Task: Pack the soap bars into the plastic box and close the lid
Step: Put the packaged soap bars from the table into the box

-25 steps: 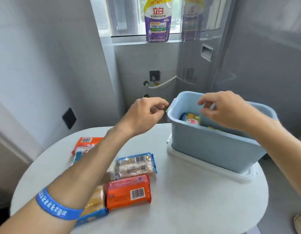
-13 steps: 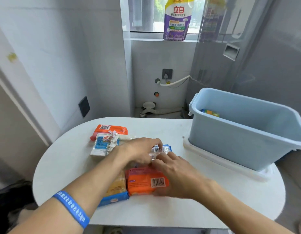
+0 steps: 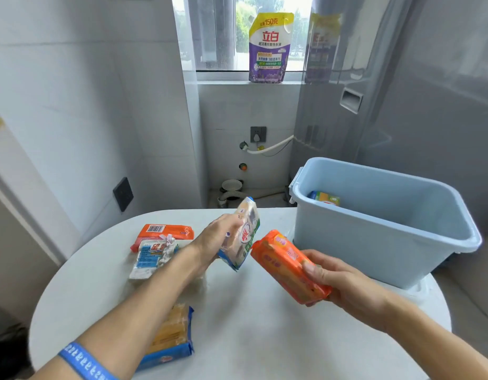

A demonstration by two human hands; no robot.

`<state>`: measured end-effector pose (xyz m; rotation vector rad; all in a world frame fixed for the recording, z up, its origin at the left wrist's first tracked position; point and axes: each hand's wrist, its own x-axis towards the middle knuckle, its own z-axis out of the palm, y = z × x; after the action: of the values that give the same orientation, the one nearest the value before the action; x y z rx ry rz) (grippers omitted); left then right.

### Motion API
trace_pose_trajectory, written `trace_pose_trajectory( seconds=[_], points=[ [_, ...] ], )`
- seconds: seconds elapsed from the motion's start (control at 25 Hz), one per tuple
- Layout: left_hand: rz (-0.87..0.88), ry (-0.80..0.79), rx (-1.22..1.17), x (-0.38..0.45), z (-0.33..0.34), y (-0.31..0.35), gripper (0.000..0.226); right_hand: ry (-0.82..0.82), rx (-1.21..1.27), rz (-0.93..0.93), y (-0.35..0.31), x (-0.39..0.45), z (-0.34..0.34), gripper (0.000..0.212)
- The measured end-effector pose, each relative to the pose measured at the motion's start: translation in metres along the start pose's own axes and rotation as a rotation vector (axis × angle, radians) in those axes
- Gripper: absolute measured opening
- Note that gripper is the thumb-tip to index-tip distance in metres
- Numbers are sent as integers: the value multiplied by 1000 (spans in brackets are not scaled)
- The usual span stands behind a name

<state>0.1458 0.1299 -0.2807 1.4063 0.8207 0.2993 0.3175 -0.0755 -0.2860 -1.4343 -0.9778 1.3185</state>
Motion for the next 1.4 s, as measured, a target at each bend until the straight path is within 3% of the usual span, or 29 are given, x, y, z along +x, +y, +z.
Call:
trace_pose_trajectory(
  seconds=[0.08, 0.16, 0.32, 0.44, 0.56, 0.64, 0.72, 0.8, 0.92, 1.08, 1.16, 1.28, 1.32, 1.4],
  points=[
    [-43, -105, -351, -10, 3, 7, 48, -118, 367, -14, -2, -6, -6, 60],
    [-3, -148, -412, -19, 12, 10, 47, -187, 598, -32, -8, -8, 1, 58],
    [63, -156, -429, -32, 44, 21, 31, 73, 639, -60, -30, -12, 18, 42],
    [122, -167, -450, -40, 66, 51, 27, 276, 570, -181, -69, -23, 3, 33],
    [232, -151, -389, -21, 94, 103, 25, 564, 307, -256, -117, -36, -52, 27],
    [332, -91, -272, 5, 120, 137, 25, 755, 3, -214, -138, -37, -99, 36],
    [382, -21, -79, 39, 146, 159, 22, 814, -329, -103, -144, -31, -135, 45],
    [315, -23, 198, 73, 171, 164, 23, 748, -606, 65, -139, -20, -161, 44],
    [109, -122, 570, 117, 194, 145, 29, 644, -824, 279, -120, -3, -185, 30],
    [11, -187, 640, 146, 196, 119, 27, 527, -974, 357, -102, 11, -199, 21],
    [82, -210, 714, 148, 193, 116, 32, 523, -1115, 356, -101, 12, -201, 18],
    [361, -110, 1151, 150, 192, 115, 50, 444, -1444, 377, -96, 11, -202, 8],
    [393, -105, 1210, 148, 193, 114, 51, 379, -1569, 376, -93, 9, -200, 2],
    [357, -170, 1224, 147, 193, 112, 43, 259, -1753, 386, -82, 4, -196, 11]
  ],
)
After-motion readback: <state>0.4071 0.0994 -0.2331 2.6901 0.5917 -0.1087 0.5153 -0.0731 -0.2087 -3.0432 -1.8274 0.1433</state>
